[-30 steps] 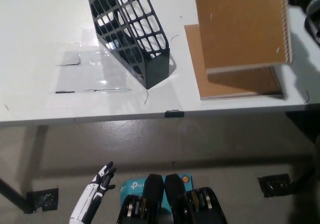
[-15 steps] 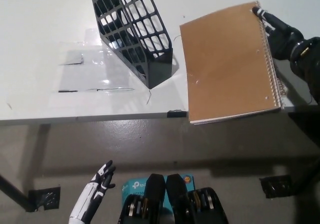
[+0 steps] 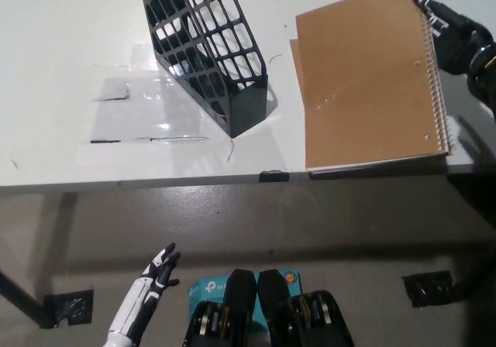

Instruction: Use the right hand to pick up a book from the book holder on the left side and put it on another book on the right side

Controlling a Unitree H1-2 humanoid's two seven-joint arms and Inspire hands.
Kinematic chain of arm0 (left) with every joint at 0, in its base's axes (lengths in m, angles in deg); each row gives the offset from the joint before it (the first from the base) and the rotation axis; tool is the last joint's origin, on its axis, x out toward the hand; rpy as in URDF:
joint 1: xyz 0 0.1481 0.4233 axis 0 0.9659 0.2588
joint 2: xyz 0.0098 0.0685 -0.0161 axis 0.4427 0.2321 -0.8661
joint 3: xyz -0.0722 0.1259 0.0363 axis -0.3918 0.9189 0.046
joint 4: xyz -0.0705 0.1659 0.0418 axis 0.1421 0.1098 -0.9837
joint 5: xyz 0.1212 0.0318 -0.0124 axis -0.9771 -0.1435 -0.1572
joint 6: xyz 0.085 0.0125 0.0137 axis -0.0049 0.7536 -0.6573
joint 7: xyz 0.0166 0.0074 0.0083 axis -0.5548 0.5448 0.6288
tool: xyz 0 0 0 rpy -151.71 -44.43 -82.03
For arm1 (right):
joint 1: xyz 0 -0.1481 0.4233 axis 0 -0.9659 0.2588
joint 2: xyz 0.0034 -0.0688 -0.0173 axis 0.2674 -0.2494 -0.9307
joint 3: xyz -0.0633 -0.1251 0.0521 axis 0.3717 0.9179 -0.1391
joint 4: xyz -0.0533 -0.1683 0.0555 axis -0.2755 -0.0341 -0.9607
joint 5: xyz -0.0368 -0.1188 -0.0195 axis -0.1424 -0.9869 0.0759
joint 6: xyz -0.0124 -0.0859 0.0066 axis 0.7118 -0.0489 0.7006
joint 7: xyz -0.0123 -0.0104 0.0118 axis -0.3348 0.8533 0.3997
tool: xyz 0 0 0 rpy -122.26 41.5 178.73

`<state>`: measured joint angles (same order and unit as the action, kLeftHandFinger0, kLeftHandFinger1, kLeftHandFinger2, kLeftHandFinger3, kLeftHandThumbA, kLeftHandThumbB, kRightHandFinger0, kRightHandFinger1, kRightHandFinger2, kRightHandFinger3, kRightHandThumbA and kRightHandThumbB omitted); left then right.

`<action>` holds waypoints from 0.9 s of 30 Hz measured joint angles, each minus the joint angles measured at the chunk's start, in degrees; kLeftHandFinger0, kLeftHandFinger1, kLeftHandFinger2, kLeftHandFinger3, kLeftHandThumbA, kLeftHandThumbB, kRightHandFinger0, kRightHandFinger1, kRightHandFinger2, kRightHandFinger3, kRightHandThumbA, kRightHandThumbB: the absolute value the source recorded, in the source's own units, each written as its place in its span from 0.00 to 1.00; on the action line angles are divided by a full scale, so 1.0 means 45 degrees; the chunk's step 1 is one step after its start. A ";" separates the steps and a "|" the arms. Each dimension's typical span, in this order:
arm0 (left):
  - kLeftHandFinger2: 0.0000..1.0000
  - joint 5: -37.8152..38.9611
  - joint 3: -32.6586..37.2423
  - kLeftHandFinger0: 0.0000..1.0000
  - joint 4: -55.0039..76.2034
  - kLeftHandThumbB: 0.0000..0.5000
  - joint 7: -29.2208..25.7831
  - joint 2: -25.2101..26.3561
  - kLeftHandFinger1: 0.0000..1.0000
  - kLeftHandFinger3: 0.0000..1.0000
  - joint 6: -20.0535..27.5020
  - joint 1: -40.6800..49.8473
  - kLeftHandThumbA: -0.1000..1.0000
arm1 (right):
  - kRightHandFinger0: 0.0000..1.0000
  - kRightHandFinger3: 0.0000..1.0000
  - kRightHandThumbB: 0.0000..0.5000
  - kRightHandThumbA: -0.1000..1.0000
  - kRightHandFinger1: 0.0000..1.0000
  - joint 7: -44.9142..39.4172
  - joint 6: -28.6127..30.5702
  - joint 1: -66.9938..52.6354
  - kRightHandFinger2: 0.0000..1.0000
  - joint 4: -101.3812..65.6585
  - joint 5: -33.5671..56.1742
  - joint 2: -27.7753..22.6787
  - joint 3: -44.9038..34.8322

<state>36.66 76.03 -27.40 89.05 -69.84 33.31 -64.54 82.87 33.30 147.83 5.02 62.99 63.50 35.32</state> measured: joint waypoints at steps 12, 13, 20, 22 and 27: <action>1.00 0.0005 -0.0014 0.88 0.0006 0.36 0.0000 -0.0004 1.00 1.00 -0.0001 0.0022 1.00 | 1.00 1.00 0.61 0.44 1.00 -0.0366 0.0516 0.0697 1.00 0.0068 -0.0929 0.0024 0.0581; 1.00 0.0005 -0.0014 0.88 0.0006 0.36 0.0000 -0.0004 1.00 1.00 -0.0001 0.0029 1.00 | 1.00 1.00 0.60 0.44 1.00 -0.0524 0.0547 0.0679 1.00 0.0068 -0.1071 0.0038 0.0804; 1.00 0.0006 -0.0029 0.87 0.0040 0.34 -0.0001 -0.0002 0.99 1.00 0.0000 0.0096 1.00 | 1.00 1.00 0.62 0.48 1.00 -0.1287 0.1335 0.0687 1.00 0.0030 -0.1911 0.0111 0.1909; 1.00 0.0005 -0.0036 0.86 0.0048 0.35 -0.0001 -0.0002 0.99 1.00 0.0004 0.0095 1.00 | 1.00 1.00 0.59 0.51 1.00 -0.1407 0.1602 0.0683 1.00 0.0019 -0.2237 0.0141 0.2329; 1.00 0.0013 -0.0045 0.87 0.0056 0.35 0.0000 -0.0003 1.00 1.00 0.0004 0.0145 1.00 | 1.00 1.00 0.58 0.58 1.00 -0.1445 0.2346 0.0648 1.00 0.0004 -0.2946 0.0173 0.2929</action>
<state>36.72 75.83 -27.15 89.05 -69.86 33.33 -63.89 76.37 43.86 150.75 5.04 49.74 64.28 48.50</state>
